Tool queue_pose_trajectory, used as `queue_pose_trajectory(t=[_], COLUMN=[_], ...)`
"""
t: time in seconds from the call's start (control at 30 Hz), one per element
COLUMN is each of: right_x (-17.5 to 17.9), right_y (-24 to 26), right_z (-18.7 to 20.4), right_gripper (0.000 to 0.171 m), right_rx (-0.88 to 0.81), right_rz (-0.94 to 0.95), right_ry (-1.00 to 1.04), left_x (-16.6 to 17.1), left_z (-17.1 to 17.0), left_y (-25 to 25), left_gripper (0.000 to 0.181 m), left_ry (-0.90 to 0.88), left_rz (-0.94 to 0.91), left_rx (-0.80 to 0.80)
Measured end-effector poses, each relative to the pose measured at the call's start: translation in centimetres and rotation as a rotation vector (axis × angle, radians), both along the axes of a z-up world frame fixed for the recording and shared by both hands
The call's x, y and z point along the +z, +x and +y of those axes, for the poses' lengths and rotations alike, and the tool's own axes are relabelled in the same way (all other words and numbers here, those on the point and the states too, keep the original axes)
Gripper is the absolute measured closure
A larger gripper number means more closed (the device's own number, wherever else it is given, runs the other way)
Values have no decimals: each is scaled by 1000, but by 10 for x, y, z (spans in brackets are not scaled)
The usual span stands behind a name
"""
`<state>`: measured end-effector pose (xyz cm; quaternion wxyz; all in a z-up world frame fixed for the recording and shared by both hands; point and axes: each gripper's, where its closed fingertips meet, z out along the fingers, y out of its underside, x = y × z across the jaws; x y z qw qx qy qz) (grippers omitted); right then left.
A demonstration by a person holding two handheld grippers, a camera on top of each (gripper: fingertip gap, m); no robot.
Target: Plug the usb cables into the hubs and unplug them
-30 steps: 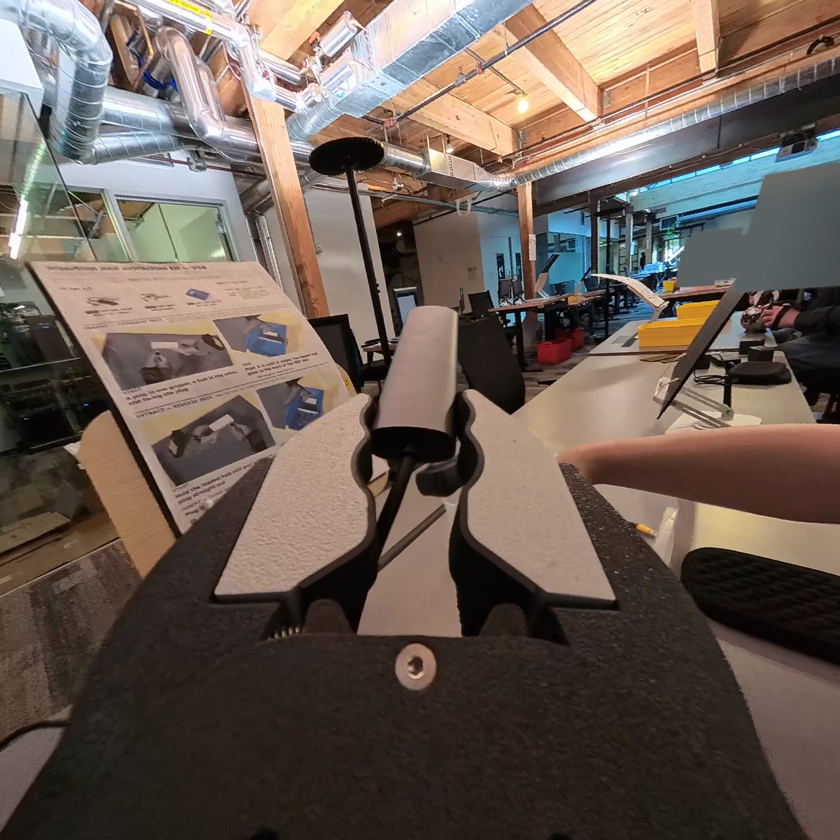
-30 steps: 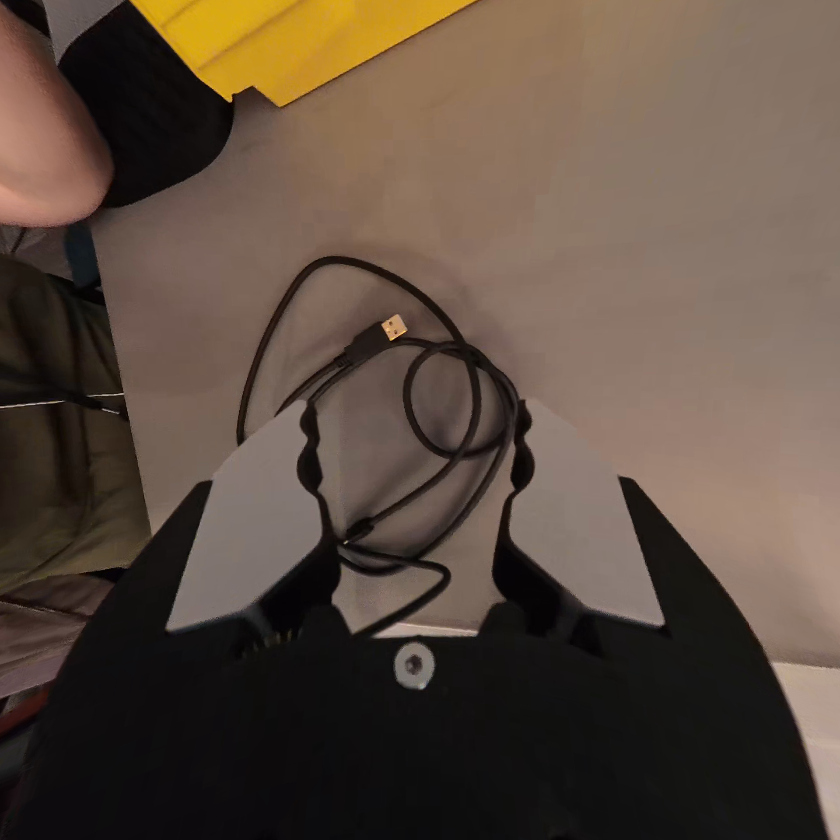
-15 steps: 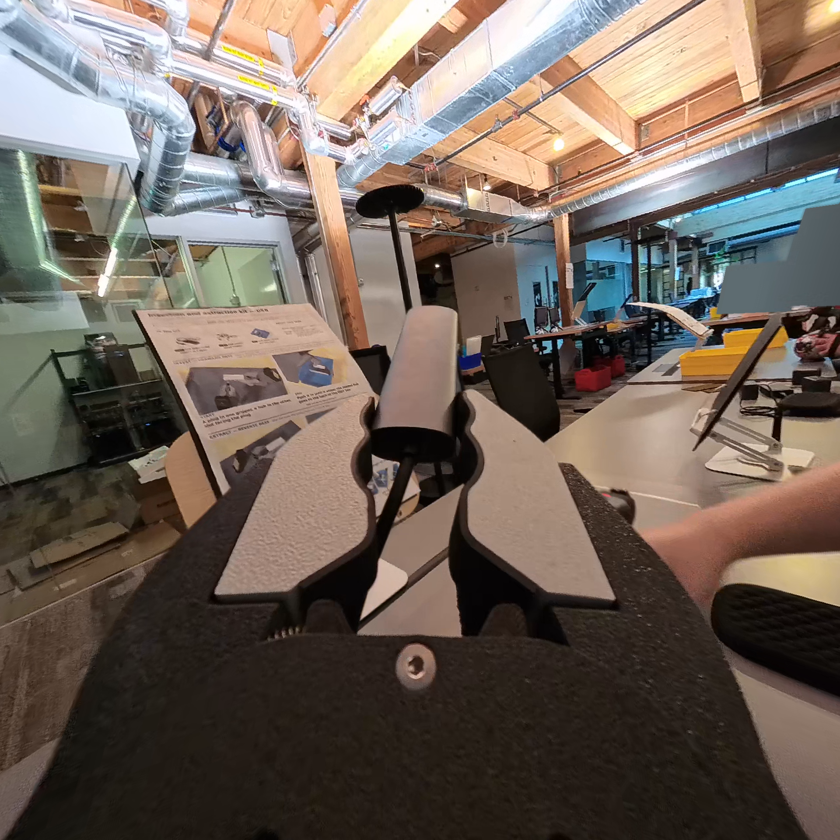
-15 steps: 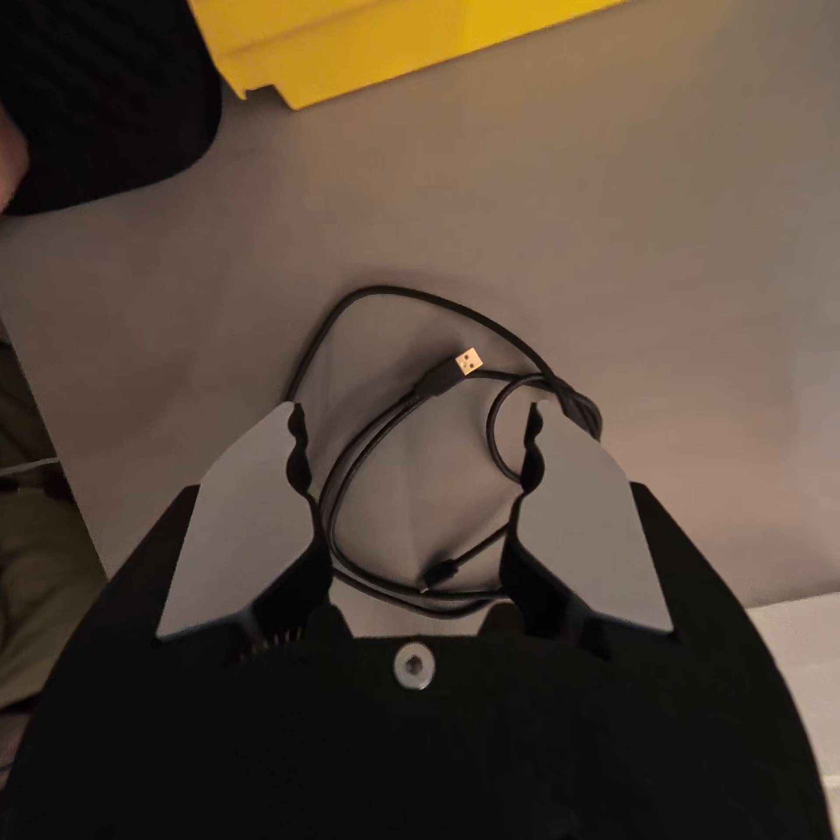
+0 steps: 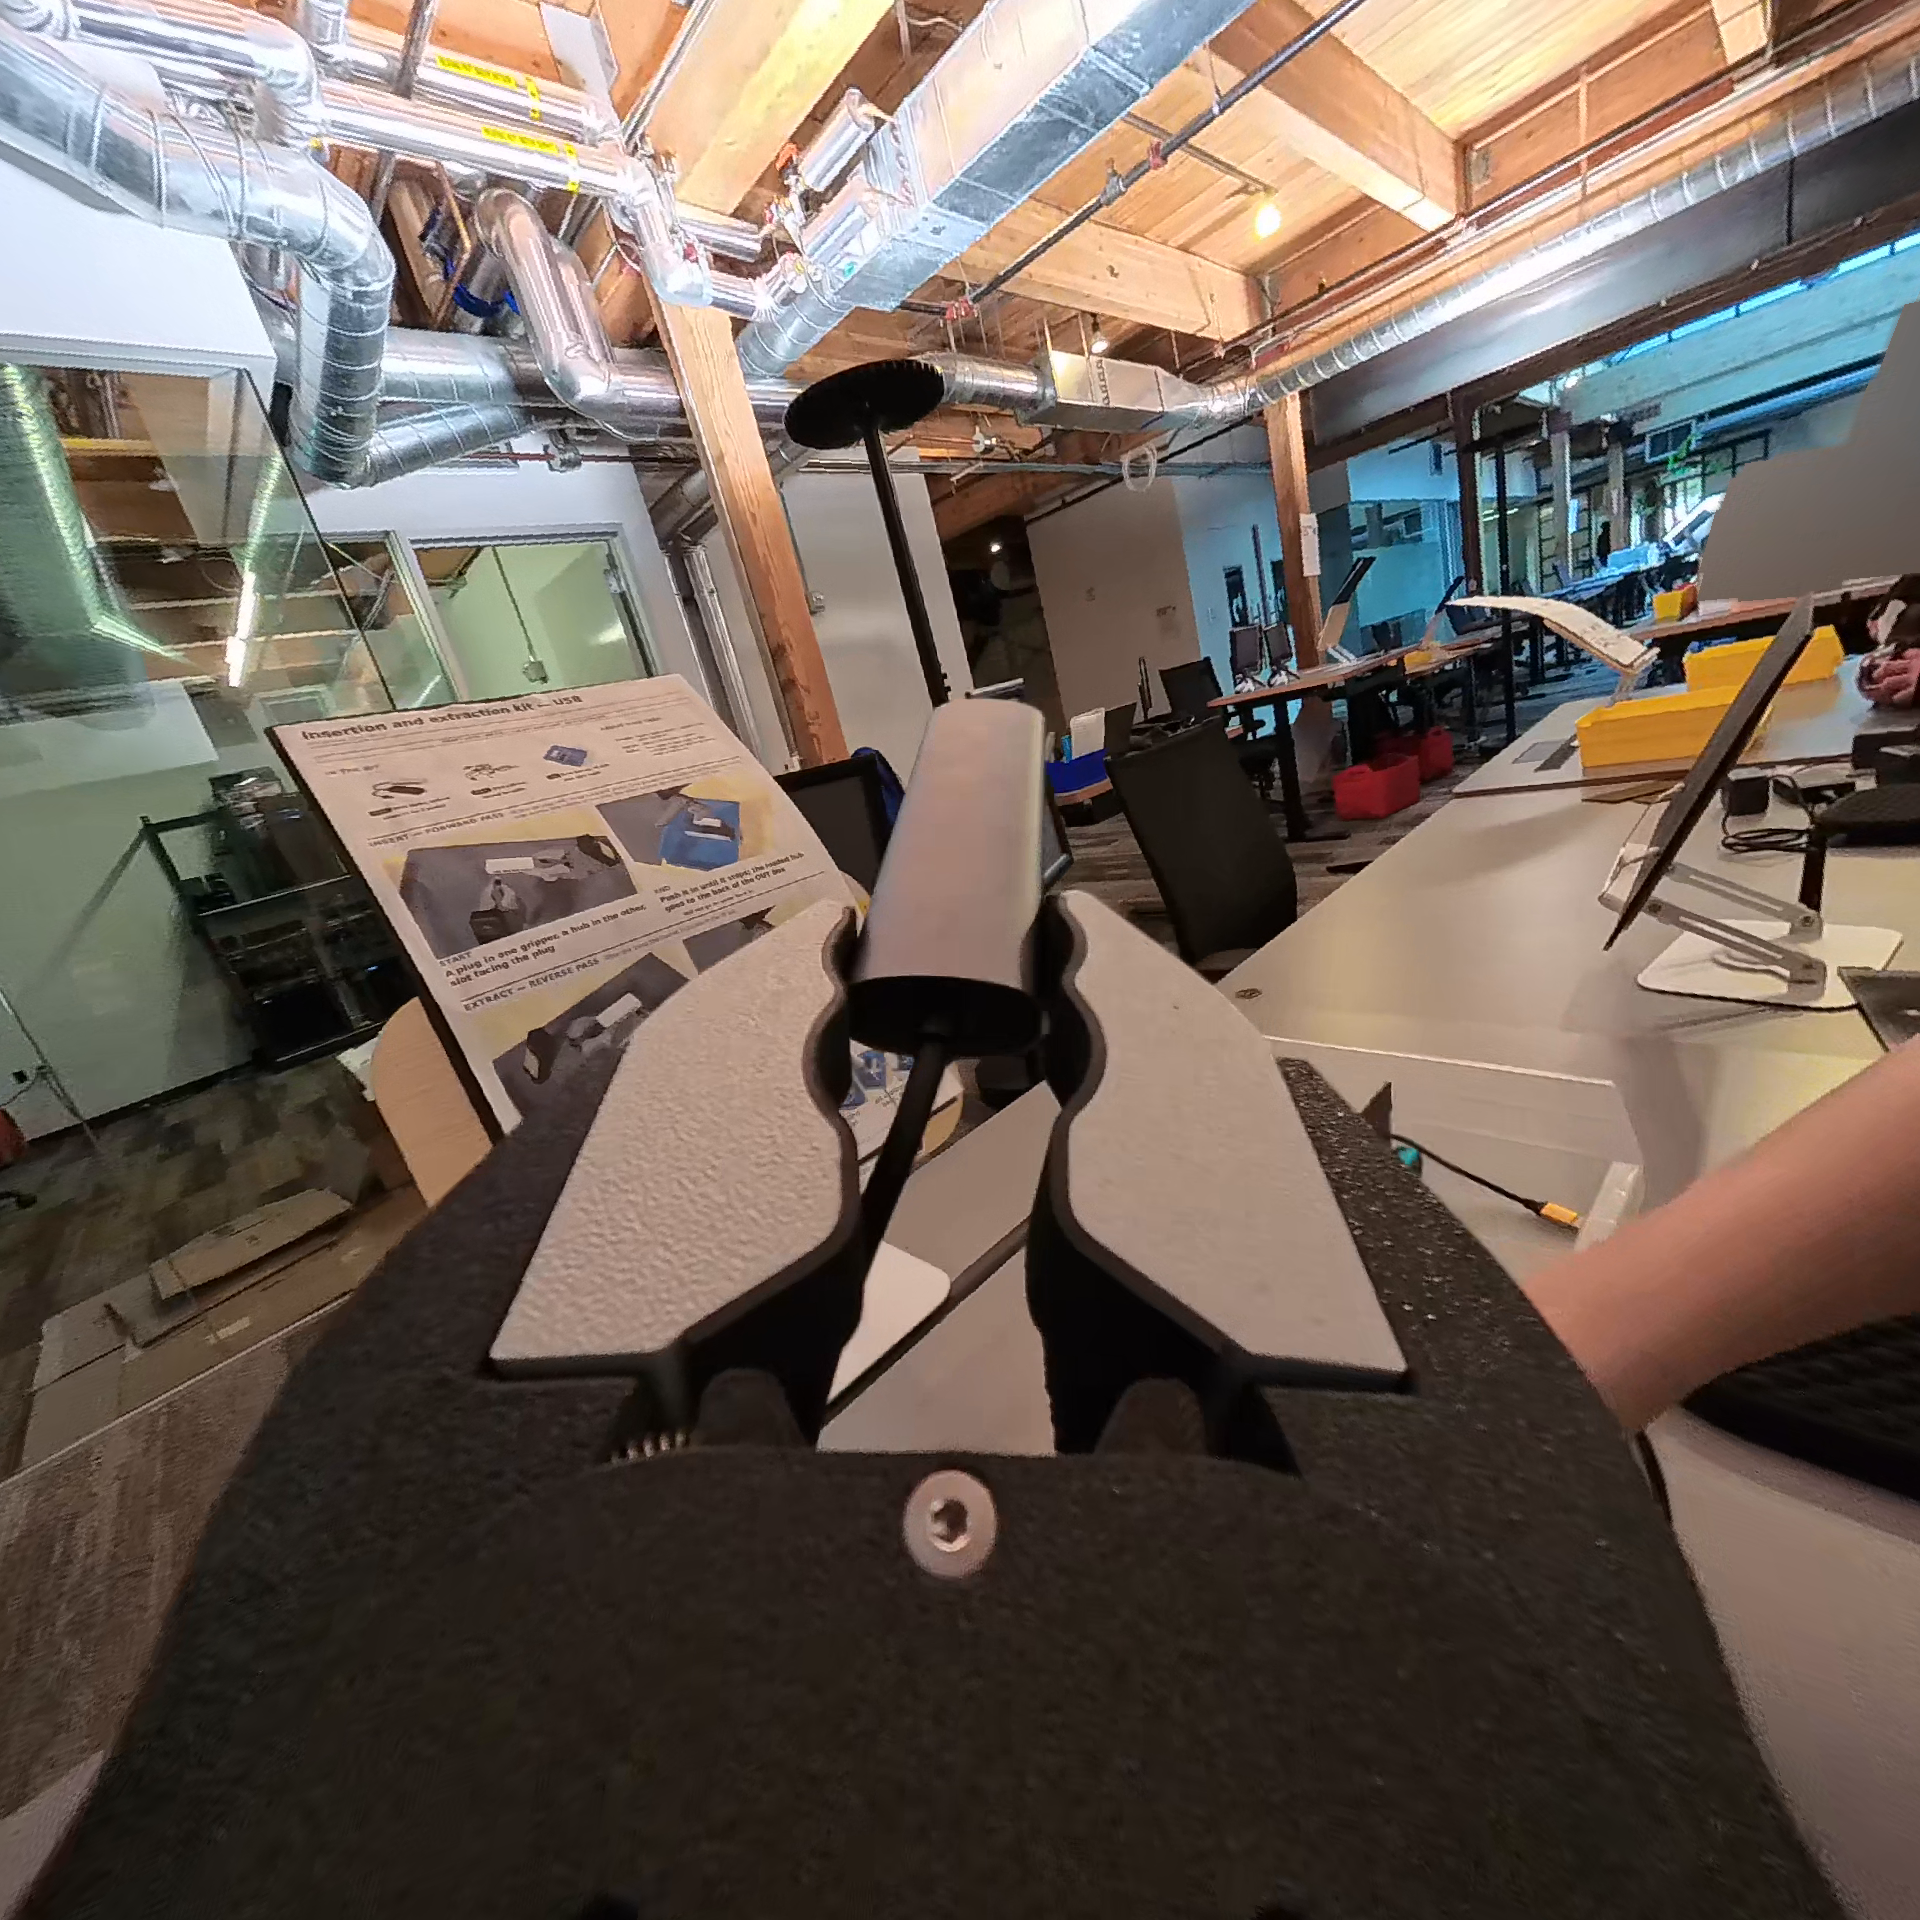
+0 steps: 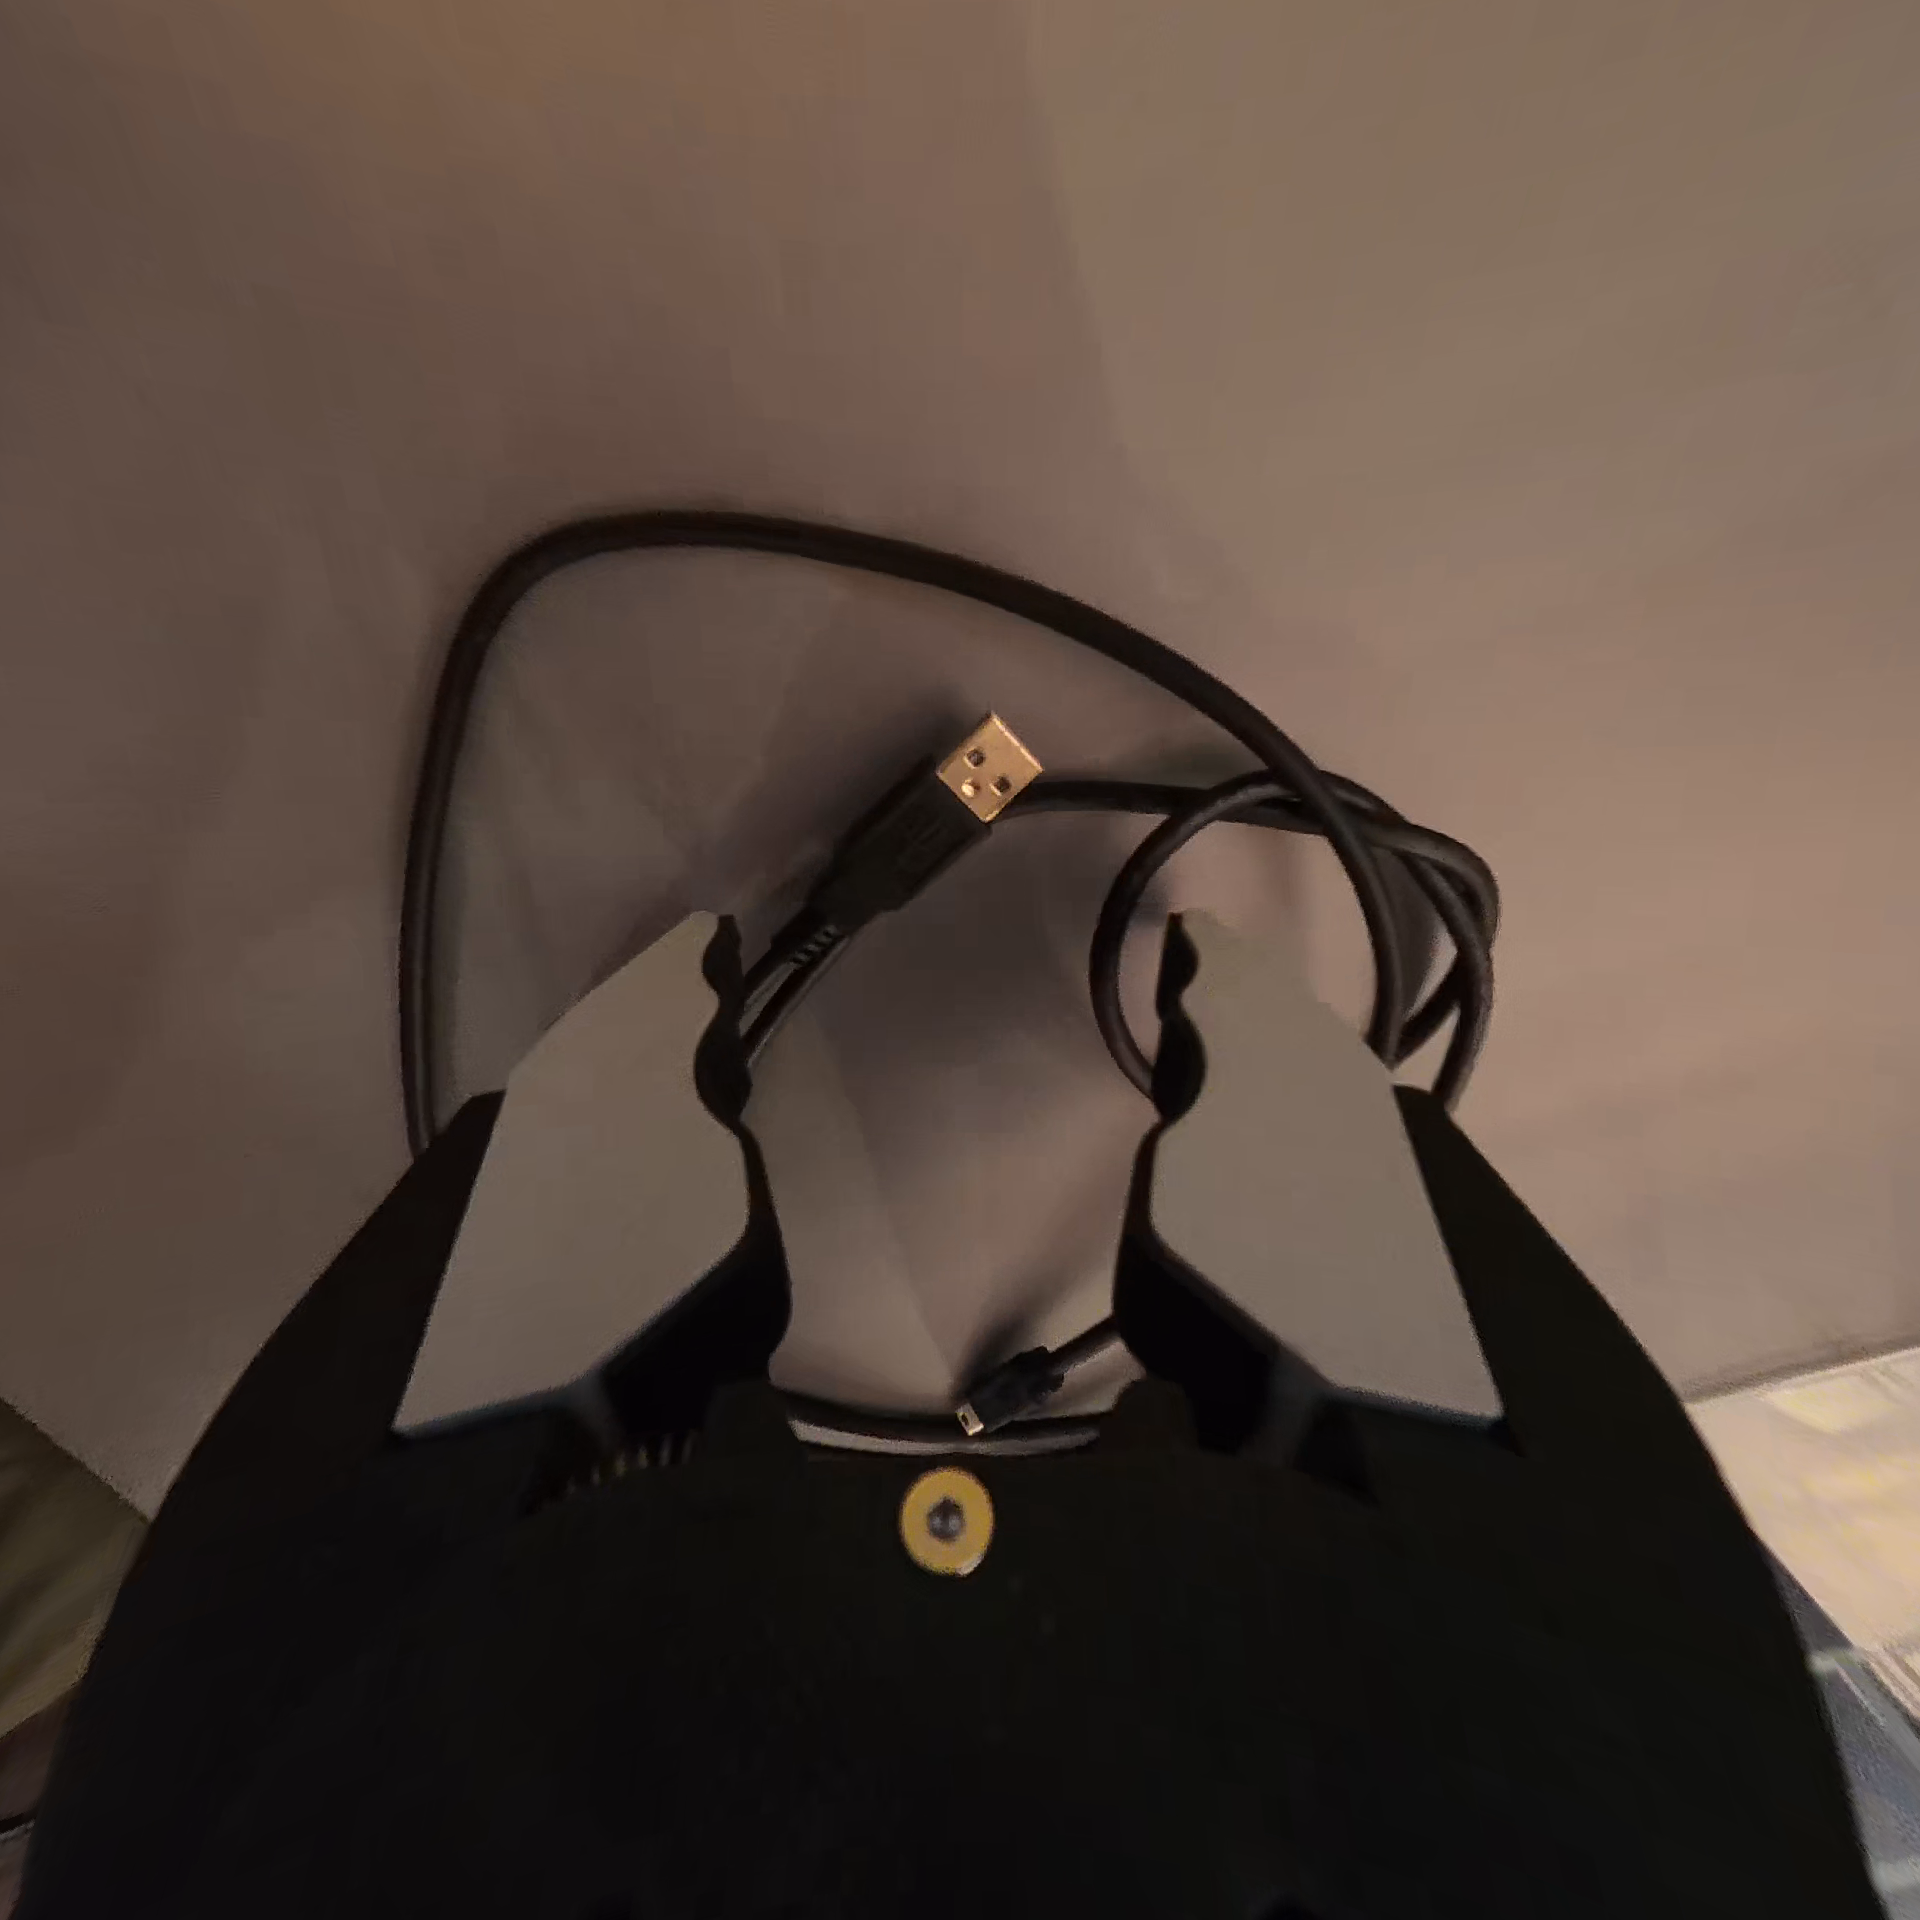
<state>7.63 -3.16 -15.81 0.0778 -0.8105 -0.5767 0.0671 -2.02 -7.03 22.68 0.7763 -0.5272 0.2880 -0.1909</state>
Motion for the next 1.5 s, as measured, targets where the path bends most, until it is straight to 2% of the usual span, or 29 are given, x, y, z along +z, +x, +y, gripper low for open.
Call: queue_pose_trajectory(t=[0.07,0.2,0.23,0.47,0.73,0.93,1.13,1.33,1.5], right_x=[-4,-5,-4,-3,8,71,165,266,342], right_y=[1,1,0,-3,-7,-12,-3,34,84], right_z=[0,0,0,-8,-9,11,39,62,69], right_gripper=[104,109,122,157,159,158,158,159,158], right_rx=[30,45,51,98,100,71,0,-116,-241], right_rz=[-6,7,14,30,63,154,269,362,431], right_ry=[19,36,41,87,106,200,351,513,612], left_x=[1,3,4,3,2,2,5,6,5], left_z=[1,0,0,2,2,1,-3,-5,-4], left_y=[-1,-7,-9,-13,-5,-6,-10,-11,-13], left_gripper=[148,148,148,148,148,148,148,148,148], left_ry=[6,13,12,5,5,8,20,20,11], left_rz=[0,-23,-28,-36,-11,-12,-24,-25,-29], left_rx=[9,8,11,16,11,12,10,9,5])
